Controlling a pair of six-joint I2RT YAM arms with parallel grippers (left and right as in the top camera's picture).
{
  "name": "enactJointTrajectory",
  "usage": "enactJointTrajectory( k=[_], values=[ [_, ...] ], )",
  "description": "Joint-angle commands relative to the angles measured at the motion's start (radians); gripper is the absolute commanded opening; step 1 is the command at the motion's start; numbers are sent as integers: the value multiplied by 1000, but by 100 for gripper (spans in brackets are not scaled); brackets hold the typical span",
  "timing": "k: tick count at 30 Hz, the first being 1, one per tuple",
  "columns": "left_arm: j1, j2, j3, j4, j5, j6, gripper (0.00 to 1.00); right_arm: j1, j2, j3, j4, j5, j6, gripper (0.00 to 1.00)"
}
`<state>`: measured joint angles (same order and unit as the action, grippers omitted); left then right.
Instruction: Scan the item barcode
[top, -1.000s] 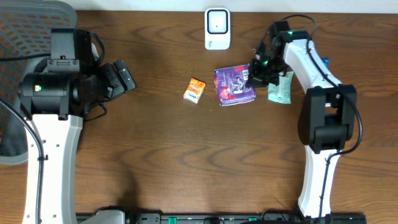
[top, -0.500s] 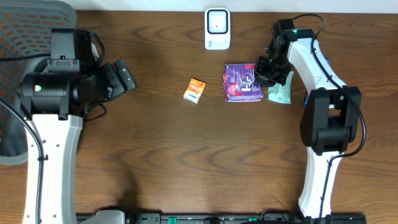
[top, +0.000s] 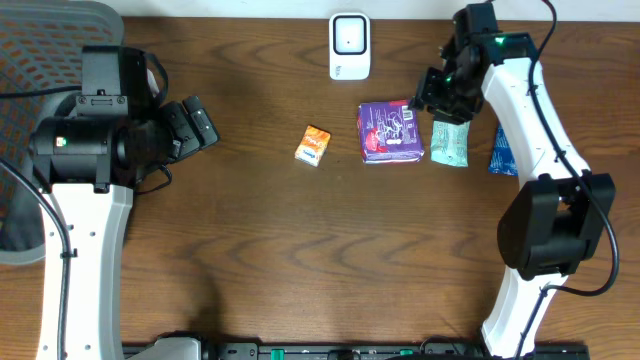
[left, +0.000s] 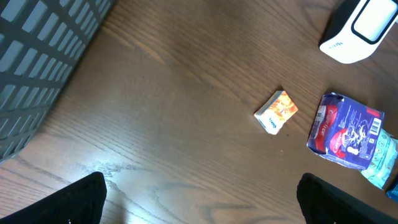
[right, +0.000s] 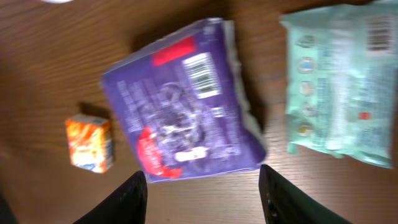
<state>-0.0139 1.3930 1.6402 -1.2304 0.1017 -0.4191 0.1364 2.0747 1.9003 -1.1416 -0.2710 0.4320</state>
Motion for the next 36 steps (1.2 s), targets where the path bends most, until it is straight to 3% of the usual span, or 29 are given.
enactJointTrajectory(
  k=[1, 7, 8, 13, 19, 25, 28, 30, 36],
  values=[
    [4, -2, 0, -3, -6, 3, 98, 86, -7, -4, 24, -78, -64, 56],
    [4, -2, 0, -3, -6, 3, 98, 274, 9, -5, 133, 40, -84, 80],
    [4, -2, 0, -3, -6, 3, 98, 306, 19, -5, 146, 87, -75, 89],
    [4, -2, 0, -3, -6, 3, 98, 412, 87, -5, 163, 217, 72, 87],
    [4, -2, 0, -3, -6, 3, 98, 434, 105, -4, 163, 238, 76, 83],
    [4, -2, 0, -3, -6, 3, 98, 354, 38, -4, 126, 240, 64, 89],
    [4, -2, 0, -3, -6, 3, 98, 239, -24, -4, 83, 240, 55, 92],
    [4, -2, 0, -3, -6, 3, 98, 164, -48, -4, 52, 240, 12, 99],
    [4, -2, 0, -3, -6, 3, 98, -26, -38, -18, -54, 239, -45, 99]
  ],
)
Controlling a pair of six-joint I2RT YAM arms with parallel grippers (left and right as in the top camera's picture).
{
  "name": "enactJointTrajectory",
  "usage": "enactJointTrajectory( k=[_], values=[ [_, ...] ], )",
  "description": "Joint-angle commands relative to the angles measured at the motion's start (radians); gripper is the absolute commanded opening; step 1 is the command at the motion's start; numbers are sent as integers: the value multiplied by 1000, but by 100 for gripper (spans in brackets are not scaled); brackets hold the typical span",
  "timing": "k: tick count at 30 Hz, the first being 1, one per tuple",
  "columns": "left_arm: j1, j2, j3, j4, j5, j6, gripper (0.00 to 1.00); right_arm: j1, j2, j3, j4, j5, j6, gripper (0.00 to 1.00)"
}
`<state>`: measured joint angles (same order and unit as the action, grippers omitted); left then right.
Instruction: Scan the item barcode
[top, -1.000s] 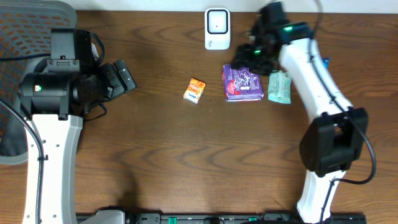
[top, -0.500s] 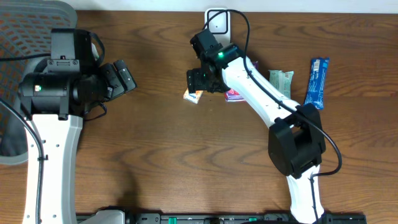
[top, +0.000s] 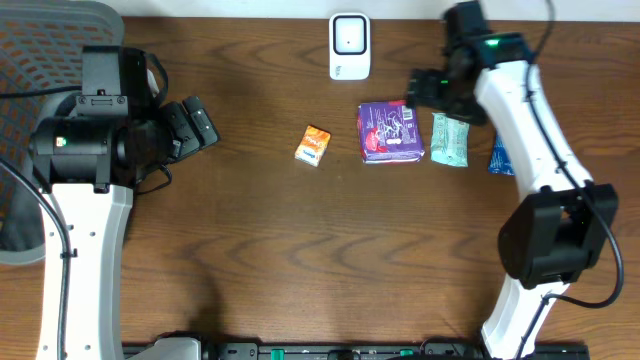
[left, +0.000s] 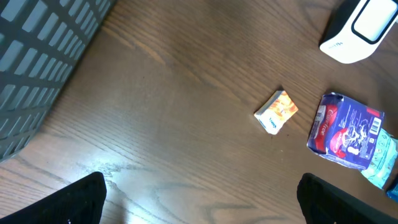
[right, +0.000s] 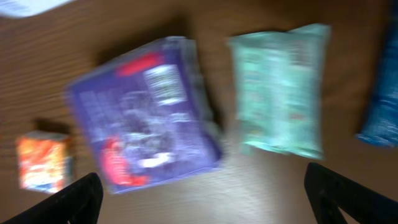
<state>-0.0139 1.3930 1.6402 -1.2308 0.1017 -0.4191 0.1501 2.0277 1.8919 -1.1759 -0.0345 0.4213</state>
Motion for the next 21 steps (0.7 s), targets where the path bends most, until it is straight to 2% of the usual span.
enactJointTrajectory(
  k=[1, 14, 16, 17, 19, 21],
  values=[
    [4, -2, 0, -3, -6, 3, 98, -46, 11, -14, -20, 2, -34, 99],
    [4, -2, 0, -3, -6, 3, 98, -31, 15, -193, 96, -55, -35, 99],
    [4, -2, 0, -3, -6, 3, 98, -33, 15, -227, 122, -97, -89, 99],
    [4, -2, 0, -3, -6, 3, 98, -34, 15, -259, 163, -195, -183, 98],
    [4, -2, 0, -3, -6, 3, 98, -34, 15, -293, 205, -311, -270, 94],
    [4, -2, 0, -3, -6, 3, 98, -33, 15, -335, 264, -368, -288, 92]
  ],
)
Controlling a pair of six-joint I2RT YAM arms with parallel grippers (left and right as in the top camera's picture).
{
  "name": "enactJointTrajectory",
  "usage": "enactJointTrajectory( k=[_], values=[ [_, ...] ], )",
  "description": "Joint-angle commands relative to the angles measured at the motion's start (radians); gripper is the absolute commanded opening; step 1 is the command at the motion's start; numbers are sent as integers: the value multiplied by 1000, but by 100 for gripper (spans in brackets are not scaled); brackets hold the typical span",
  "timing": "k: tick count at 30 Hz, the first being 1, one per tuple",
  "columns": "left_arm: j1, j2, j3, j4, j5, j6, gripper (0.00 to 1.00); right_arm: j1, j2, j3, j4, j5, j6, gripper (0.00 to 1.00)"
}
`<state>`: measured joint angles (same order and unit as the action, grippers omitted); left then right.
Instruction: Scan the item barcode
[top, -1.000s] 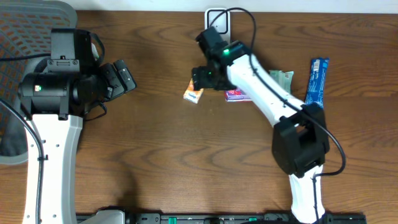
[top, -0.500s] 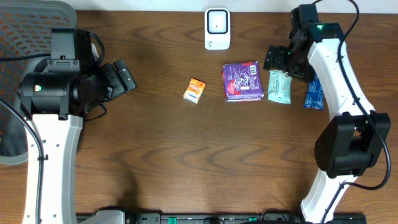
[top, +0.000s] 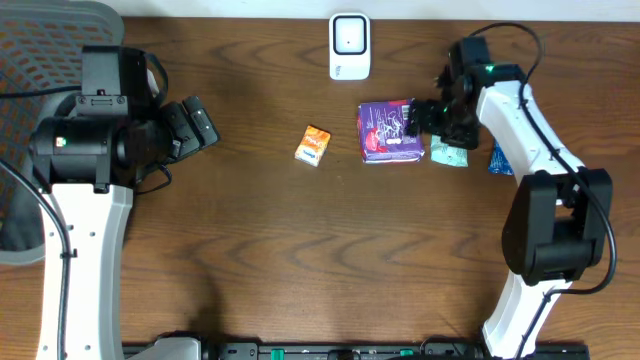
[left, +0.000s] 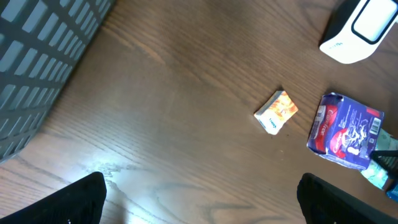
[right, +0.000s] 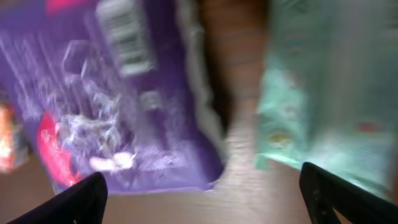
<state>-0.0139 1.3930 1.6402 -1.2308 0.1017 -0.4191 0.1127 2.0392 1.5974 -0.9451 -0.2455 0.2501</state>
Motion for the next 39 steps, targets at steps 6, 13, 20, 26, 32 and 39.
enactJointTrajectory(
  k=[6, 13, 20, 26, 32, 39],
  values=[
    [4, -2, 0, -3, -6, 3, 98, 7, 4, -69, 74, -184, -117, 90],
    [4, -2, 0, -3, -6, 3, 98, 11, 4, -86, 69, -186, -85, 95],
    [4, -2, 0, -3, -6, 3, 98, 11, 4, -130, 114, -164, -79, 86],
    [4, -2, 0, -3, -6, 3, 98, 8, 4, -132, 166, -165, -60, 78],
    [4, -2, 0, -3, -6, 3, 98, 5, 4, -132, 196, -163, -53, 77],
    [4, -2, 0, -3, -6, 3, 98, 9, 22, -145, 201, -130, -42, 57]
  ],
)
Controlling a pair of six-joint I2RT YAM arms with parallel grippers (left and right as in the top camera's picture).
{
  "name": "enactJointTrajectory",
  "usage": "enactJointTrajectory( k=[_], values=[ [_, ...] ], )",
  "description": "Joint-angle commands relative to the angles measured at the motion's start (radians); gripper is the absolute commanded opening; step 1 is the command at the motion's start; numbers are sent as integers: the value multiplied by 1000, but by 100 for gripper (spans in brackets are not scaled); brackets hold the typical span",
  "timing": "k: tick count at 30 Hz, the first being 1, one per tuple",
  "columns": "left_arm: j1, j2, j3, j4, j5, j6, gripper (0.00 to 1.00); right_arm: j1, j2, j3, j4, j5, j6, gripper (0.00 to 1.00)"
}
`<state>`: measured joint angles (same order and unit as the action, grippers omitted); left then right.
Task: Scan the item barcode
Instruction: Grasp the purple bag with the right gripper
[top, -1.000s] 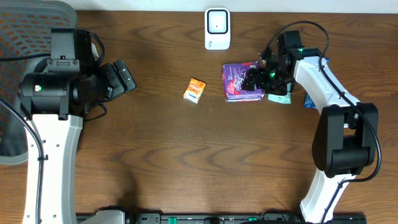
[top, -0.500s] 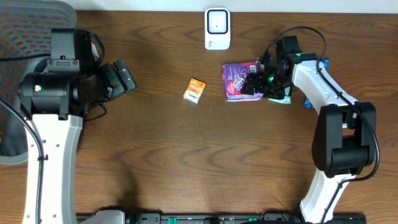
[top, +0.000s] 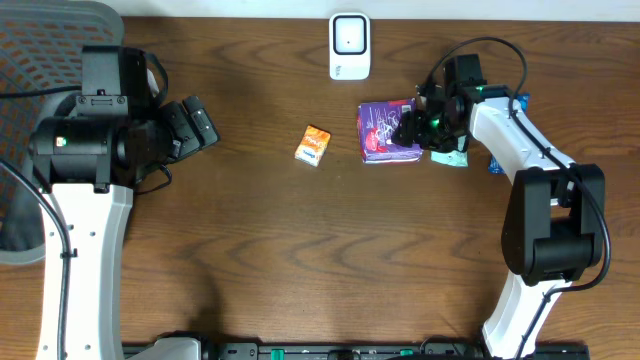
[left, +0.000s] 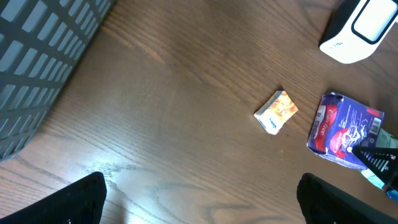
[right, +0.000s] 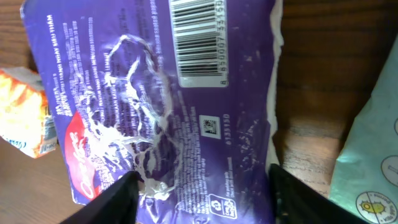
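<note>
A purple packet (top: 386, 133) lies flat on the table, its barcode (right: 196, 36) facing up. My right gripper (right: 202, 205) is open and low over the packet's right part, one finger (right: 118, 198) over the purple face and the other finger (right: 300, 198) at its right edge. From overhead the right gripper (top: 413, 124) covers that edge. The white scanner (top: 349, 45) stands at the back of the table. Far to the left, my left gripper (left: 199, 211) hangs open above bare wood, holding nothing.
A small orange box (top: 314, 145) lies left of the purple packet. A mint green packet (top: 452, 154) lies right of it, partly under my right arm, and a blue packet (top: 495, 163) beyond. A grey mesh chair (top: 40, 40) stands at the far left.
My right gripper has shifted left from the gap between the purple and mint packets onto the purple packet, and sits closer to it. Its fingers stand closer together. The left arm is unchanged.
My right gripper first hovered open above the purple packet's right edge. Then it stood higher and farther back with jaws wide. Later it was low near the gap between purple and mint packets, and now it straddles the purple packet. Nothing on the table has moved.
</note>
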<state>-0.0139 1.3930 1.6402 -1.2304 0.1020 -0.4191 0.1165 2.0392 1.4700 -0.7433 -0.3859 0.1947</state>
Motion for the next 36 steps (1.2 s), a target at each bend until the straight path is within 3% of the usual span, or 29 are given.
enactJointTrajectory(
  k=[1, 2, 4, 10, 15, 19, 22, 24, 26, 32, 36],
  values=[
    [4, -2, 0, -3, -7, 3, 98, 8, 25, -25, 5, 11, 22, 52],
    [4, -2, 0, -3, -7, 3, 98, 10, 26, -32, 13, 10, 22, 43],
    [4, -2, 0, -3, -7, 3, 98, 15, 26, -40, 20, 10, 27, 1],
    [4, -2, 0, -3, -7, 3, 98, 26, 10, -6, -7, 18, 89, 1],
    [4, -2, 0, -3, -7, 3, 98, 52, -48, 99, -103, 267, 90, 1],
    [4, -2, 0, -3, -7, 3, 98, 140, -72, 195, -188, 687, 89, 1],
    [4, -2, 0, -3, -7, 3, 98, 209, -71, 203, -185, 974, 65, 1],
    [4, -2, 0, -3, -7, 3, 98, 279, -61, 203, -179, 1277, 54, 1],
    [4, -2, 0, -3, -7, 3, 98, 329, -48, 203, -156, 1415, -7, 1],
    [4, -2, 0, -3, -7, 3, 98, 418, 11, 200, -151, 1442, 19, 1],
    [4, -2, 0, -3, -7, 3, 98, 464, 86, 199, -151, 1325, 26, 1]
  ],
)
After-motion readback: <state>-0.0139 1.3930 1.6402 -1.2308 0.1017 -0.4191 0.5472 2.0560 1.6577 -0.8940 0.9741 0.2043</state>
